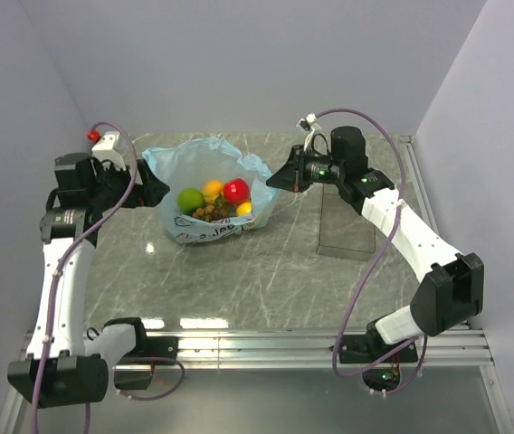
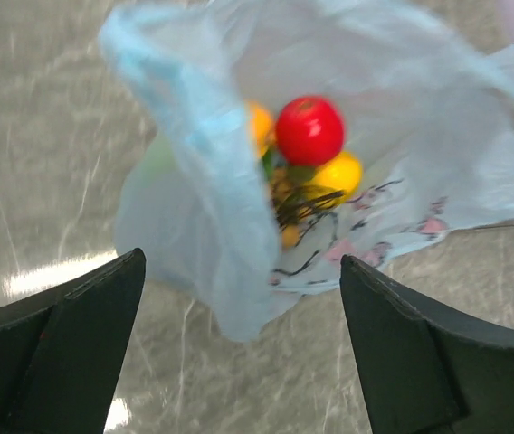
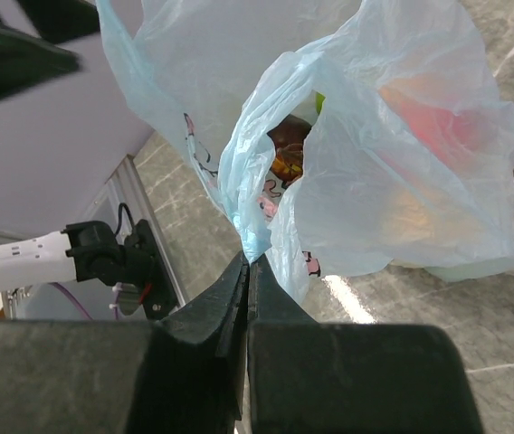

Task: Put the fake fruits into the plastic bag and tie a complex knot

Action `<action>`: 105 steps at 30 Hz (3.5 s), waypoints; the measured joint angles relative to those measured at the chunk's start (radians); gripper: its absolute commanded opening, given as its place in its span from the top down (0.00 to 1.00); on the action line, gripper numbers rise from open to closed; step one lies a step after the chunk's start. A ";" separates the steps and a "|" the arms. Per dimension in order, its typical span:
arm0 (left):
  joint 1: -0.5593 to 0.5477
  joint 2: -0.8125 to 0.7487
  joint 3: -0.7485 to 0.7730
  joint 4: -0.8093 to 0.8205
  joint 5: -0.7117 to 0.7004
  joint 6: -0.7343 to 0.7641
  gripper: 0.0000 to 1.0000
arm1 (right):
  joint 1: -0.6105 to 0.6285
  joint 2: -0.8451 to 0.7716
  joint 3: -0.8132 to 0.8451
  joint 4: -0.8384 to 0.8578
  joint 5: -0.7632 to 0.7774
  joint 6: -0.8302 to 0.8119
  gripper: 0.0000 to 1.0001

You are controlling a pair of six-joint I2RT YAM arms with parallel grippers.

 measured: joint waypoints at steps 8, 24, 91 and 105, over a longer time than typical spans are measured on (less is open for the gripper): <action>0.000 0.078 -0.062 0.077 -0.041 -0.060 0.12 | 0.000 0.000 0.002 -0.014 -0.008 -0.027 1.00; 0.003 0.187 0.077 0.184 -0.017 -0.174 0.87 | 0.000 0.000 0.104 -0.098 -0.031 -0.085 1.00; 0.041 0.007 0.109 0.121 0.043 -0.068 0.31 | -0.071 -0.097 0.095 0.034 0.018 0.019 1.00; -0.213 0.211 0.412 0.280 0.253 -0.007 0.01 | -0.026 -0.202 0.074 0.071 -0.042 -0.084 1.00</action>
